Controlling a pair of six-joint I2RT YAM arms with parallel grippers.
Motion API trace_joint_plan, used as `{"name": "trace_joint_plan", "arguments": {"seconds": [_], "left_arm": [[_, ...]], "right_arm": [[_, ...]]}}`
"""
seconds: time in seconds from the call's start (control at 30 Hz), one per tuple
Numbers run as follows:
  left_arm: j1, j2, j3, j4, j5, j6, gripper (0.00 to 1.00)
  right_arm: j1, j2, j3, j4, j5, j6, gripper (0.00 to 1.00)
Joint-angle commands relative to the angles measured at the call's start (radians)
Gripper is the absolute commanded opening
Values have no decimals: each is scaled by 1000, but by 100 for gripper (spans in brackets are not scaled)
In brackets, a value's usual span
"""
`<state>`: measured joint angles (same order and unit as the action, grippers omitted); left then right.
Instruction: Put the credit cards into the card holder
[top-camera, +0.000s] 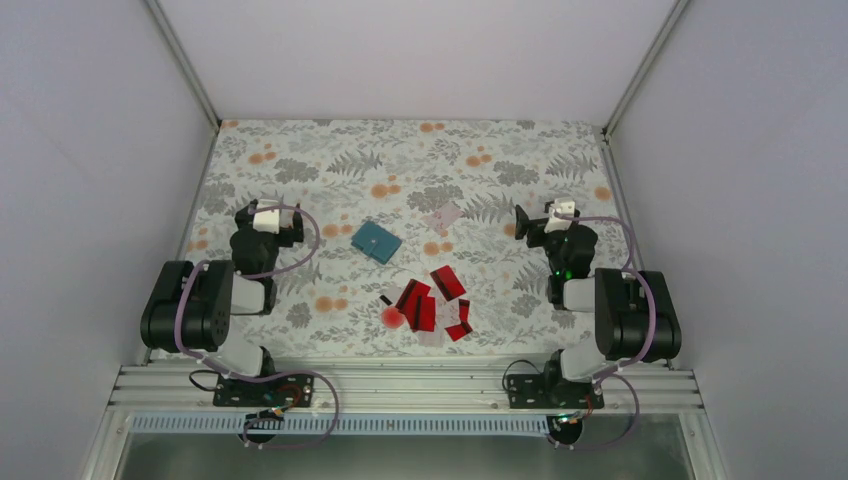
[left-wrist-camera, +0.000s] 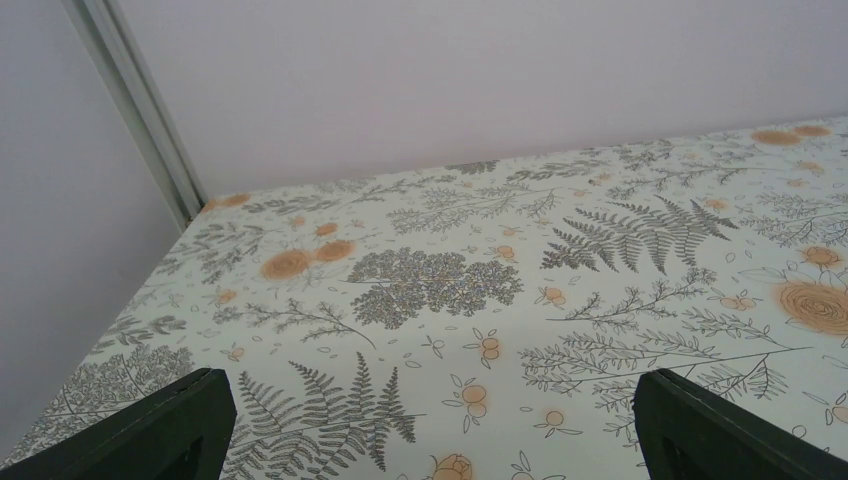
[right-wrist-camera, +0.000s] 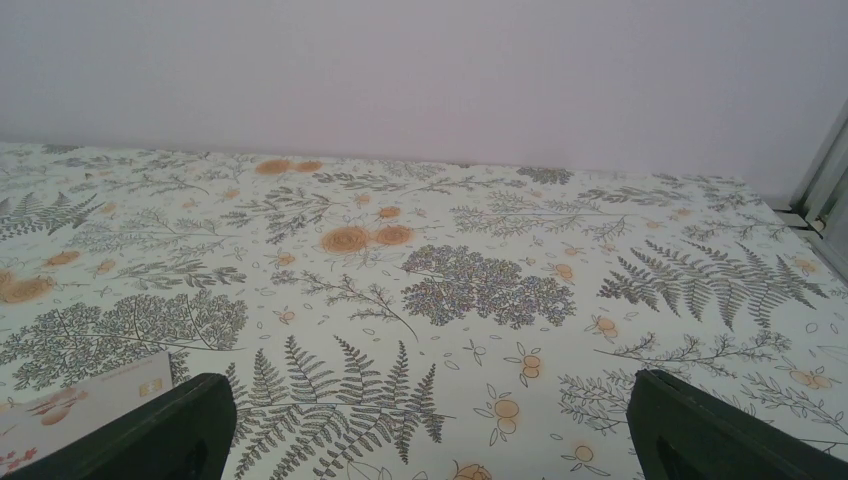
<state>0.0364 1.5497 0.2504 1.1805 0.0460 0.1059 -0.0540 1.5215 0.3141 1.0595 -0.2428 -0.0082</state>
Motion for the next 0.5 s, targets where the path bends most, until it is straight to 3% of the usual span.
{"name": "trace_joint_plan", "arguments": {"seconds": [0.0, 0.47], "left_arm": [[-1, 0, -1, 47, 26, 9, 100], [-1, -1, 0, 45, 27, 9, 100]], "right_arm": [[-4, 0, -3, 56, 7, -3, 99], [-4, 2, -1, 53, 7, -3, 99]]}}
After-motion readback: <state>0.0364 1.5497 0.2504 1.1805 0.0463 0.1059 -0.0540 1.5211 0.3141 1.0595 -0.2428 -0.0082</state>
